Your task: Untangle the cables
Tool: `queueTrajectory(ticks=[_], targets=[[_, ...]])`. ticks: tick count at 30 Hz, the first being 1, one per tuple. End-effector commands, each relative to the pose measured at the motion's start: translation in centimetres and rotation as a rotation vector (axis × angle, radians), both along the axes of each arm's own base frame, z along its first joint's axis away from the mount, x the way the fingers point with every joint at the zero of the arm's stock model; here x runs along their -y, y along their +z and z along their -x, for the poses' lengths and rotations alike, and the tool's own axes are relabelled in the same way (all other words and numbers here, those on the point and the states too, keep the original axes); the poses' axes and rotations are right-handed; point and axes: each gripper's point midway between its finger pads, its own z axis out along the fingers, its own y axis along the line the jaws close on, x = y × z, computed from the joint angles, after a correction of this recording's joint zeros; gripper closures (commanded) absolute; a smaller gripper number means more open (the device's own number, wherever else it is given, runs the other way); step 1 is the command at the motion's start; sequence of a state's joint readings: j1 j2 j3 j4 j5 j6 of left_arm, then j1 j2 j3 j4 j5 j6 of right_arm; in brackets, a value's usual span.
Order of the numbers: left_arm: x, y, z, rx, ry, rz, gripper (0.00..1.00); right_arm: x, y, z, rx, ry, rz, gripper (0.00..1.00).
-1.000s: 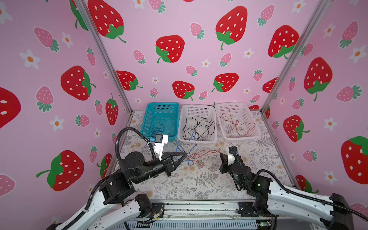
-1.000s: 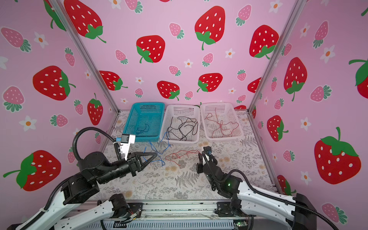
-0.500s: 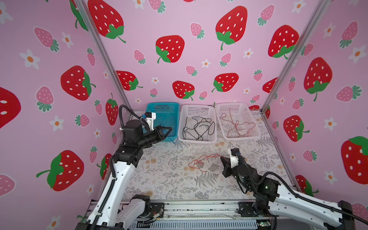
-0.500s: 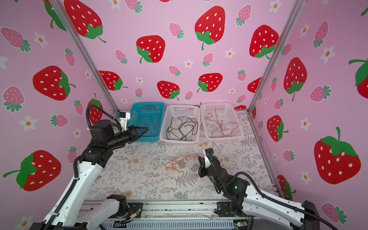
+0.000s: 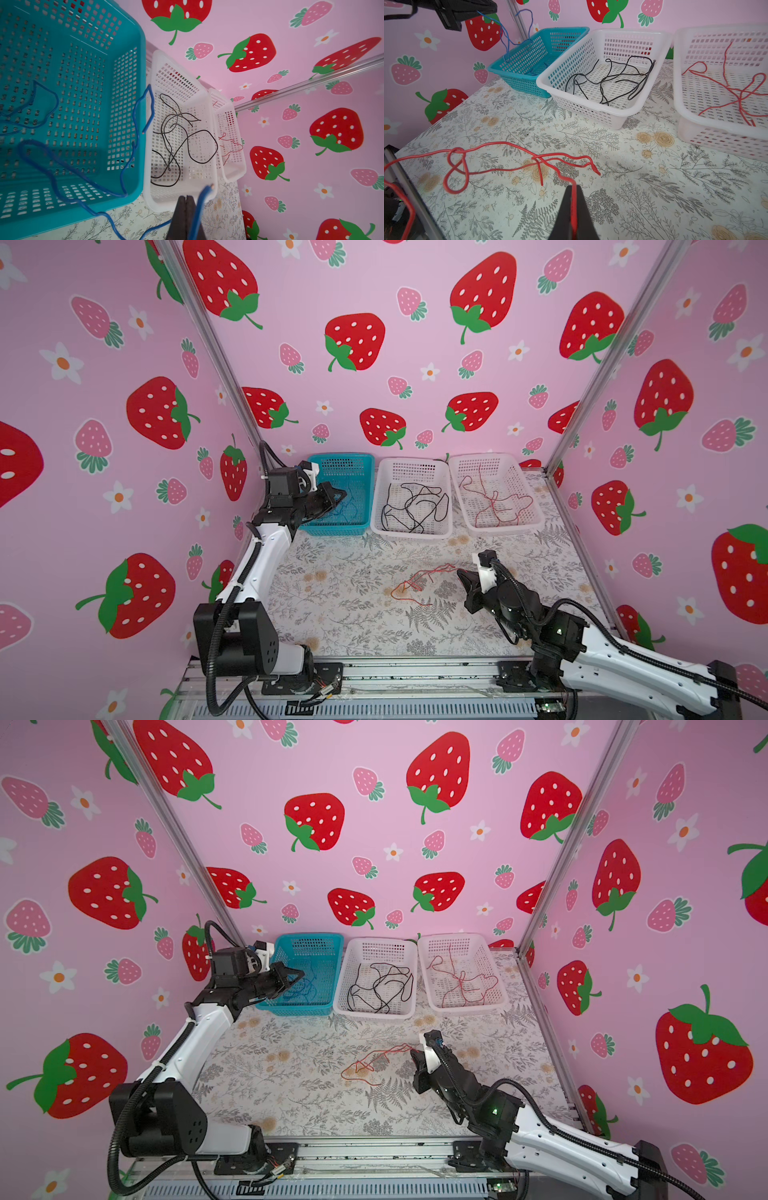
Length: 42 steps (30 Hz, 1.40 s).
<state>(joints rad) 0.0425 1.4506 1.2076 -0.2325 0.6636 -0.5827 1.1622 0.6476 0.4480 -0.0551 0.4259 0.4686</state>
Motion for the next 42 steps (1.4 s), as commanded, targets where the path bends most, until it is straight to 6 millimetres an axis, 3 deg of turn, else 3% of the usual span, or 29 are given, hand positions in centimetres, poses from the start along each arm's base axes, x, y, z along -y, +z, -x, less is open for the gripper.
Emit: queueTrajectory(ticks=[1, 7, 11, 15, 17, 18, 19, 21, 25, 30, 33, 37, 42], targets=[[-0.9, 2.5, -2.0, 0.101, 0.028, -0.059, 1.0, 0.2, 2.5, -0.1, 0.045, -0.005, -0.045, 1.0], [-1.3, -2.1, -4.6, -0.016, 0.027, -0.07, 0.97, 0.1, 2.9, -0.1, 0.046, -0.001, -0.041, 1.0], [-1.7, -3.8, -5.7, -0.059, 0.04, -0.091, 0.83, 0.1, 3.1, 0.0, 0.043, 0.004, -0.046, 1.0], [-1.8, -5.0, -6.4, -0.089, 0.032, -0.115, 0.85, 0.1, 3.2, 0.1, 0.04, 0.009, -0.056, 1.0], [-1.7, -4.8, -6.6, -0.075, 0.024, -0.12, 1.0, 0.1, 3.3, 0.1, 0.039, 0.011, -0.061, 1.0], [-1.9, -4.8, -6.8, -0.076, 0.027, -0.126, 1.0, 0.0, 3.3, 0.2, 0.037, 0.015, -0.064, 1.0], [-1.9, -4.6, -6.8, -0.077, 0.024, -0.131, 0.93, 0.0, 3.3, 0.2, 0.037, 0.017, -0.061, 1.0], [-1.9, -3.7, -6.6, -0.055, 0.025, -0.139, 0.58, 0.1, 3.3, 0.1, 0.036, 0.01, -0.056, 1.0], [-1.9, -1.0, -5.5, -0.002, 0.039, -0.136, 0.46, 0.3, 3.8, 0.0, 0.041, -0.002, -0.063, 1.0], [-1.3, 3.6, -2.1, 0.087, 0.053, -0.064, 0.23, 0.9, 4.2, -0.7, 0.034, -0.067, -0.055, 1.0], [-0.1, 5.6, 0.9, 0.116, 0.038, 0.051, 0.22, 0.7, 4.5, -0.8, 0.045, -0.063, -0.068, 1.0], [2.5, 6.5, 6.1, 0.105, -0.001, 0.157, 0.22, 0.7, 4.8, -1.0, 0.06, -0.067, -0.081, 1.0], [6.8, 5.7, 13.3, 0.084, -0.084, 0.172, 0.22, 1.1, 7.0, -1.3, 0.108, -0.081, -0.108, 1.0]])
